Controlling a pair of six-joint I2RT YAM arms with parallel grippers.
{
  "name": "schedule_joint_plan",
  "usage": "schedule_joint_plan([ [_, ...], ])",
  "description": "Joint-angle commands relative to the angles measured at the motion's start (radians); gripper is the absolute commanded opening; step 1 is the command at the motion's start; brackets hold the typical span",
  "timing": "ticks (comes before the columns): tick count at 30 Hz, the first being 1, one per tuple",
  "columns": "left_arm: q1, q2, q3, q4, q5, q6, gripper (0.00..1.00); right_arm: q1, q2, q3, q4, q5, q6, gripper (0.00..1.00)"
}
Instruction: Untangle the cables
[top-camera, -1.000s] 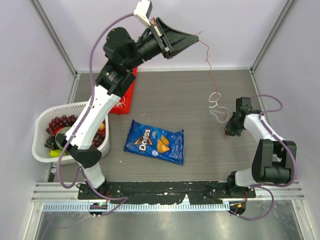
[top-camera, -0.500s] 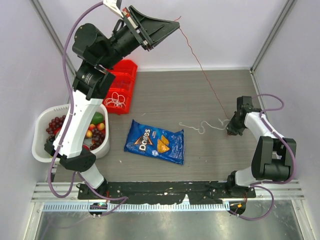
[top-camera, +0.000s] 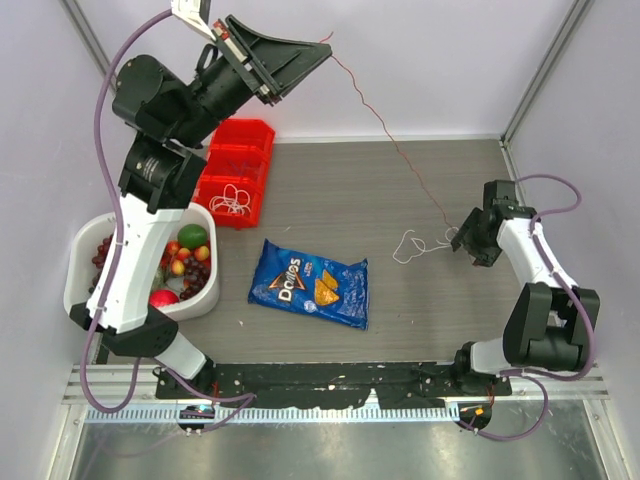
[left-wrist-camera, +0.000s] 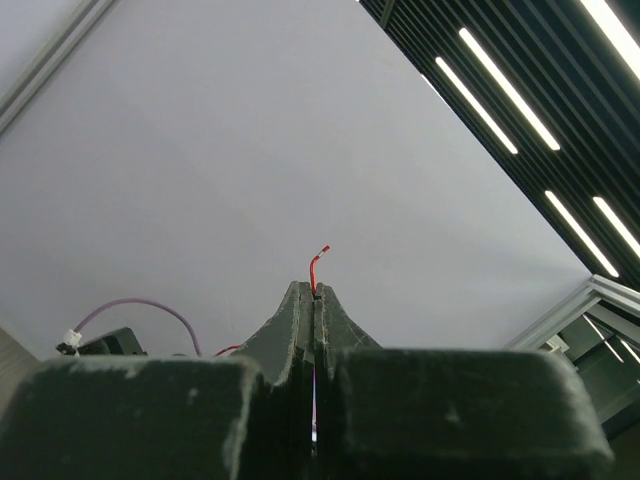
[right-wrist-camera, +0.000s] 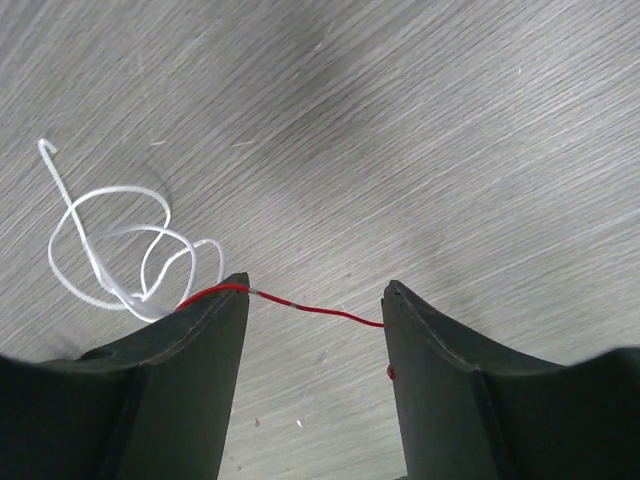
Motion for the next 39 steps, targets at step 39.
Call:
schedule_joint_plan([
  [39,0.056,-0.026,-0.098,0.181,0.019,-0.133,0.0,0.545,-0.231,0.263,0.471,-0.78,0.051,0.66],
])
